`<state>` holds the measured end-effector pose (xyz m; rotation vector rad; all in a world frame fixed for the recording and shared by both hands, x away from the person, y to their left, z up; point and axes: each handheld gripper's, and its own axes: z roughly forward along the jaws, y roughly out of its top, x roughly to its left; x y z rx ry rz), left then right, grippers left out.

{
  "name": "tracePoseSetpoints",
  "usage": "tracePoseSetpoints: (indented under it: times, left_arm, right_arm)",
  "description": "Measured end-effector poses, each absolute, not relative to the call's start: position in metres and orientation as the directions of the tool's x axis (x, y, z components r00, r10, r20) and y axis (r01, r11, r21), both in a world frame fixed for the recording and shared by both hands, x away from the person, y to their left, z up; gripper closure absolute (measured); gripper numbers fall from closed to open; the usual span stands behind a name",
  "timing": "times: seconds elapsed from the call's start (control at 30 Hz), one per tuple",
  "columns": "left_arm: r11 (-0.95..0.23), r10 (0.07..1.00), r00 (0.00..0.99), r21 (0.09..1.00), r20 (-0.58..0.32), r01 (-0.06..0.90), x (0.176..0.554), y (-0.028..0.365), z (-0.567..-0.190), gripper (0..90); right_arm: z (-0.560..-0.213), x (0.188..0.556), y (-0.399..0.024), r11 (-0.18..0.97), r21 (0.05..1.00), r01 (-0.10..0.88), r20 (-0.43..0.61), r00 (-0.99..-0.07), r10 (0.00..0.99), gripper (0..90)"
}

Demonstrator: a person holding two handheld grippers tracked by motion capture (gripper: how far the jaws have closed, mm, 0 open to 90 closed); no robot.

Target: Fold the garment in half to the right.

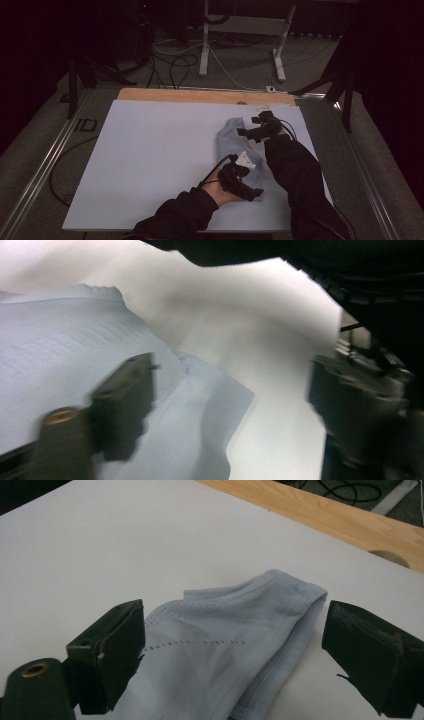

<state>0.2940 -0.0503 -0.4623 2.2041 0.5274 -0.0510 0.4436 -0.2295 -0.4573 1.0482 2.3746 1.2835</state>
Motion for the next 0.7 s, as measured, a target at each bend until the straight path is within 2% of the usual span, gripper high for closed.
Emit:
tracePoseSetpoints:
  times: [0.1,0.27,0.33,0.7]
  left_arm:
    - [-0.544,0.362,0.911,0.748,-0.2,0.38,0.297,-0.039,-0.457,14.5]
    - [-0.527,0.357,0.919,0.777,-0.165,0.344,0.305,-0.02,-0.45,1.8]
    - [-0.501,0.357,0.919,0.797,-0.165,0.338,0.308,-0.01,-0.447,0.2]
    - [-0.44,0.378,0.91,0.833,-0.167,0.336,0.322,0.036,-0.436,0.0]
  right_arm:
    - [-0.456,0.44,-0.228,0.363,0.807,0.465,0.106,-0.72,0.686,10.4]
    - [-0.456,0.433,-0.224,0.37,0.815,0.446,0.103,-0.739,0.666,10.4]
    - [-0.456,0.43,-0.221,0.373,0.813,0.448,0.106,-0.744,0.66,10.4]
    - [-0.447,0.407,-0.207,0.392,0.833,0.391,0.084,-0.789,0.609,10.3]
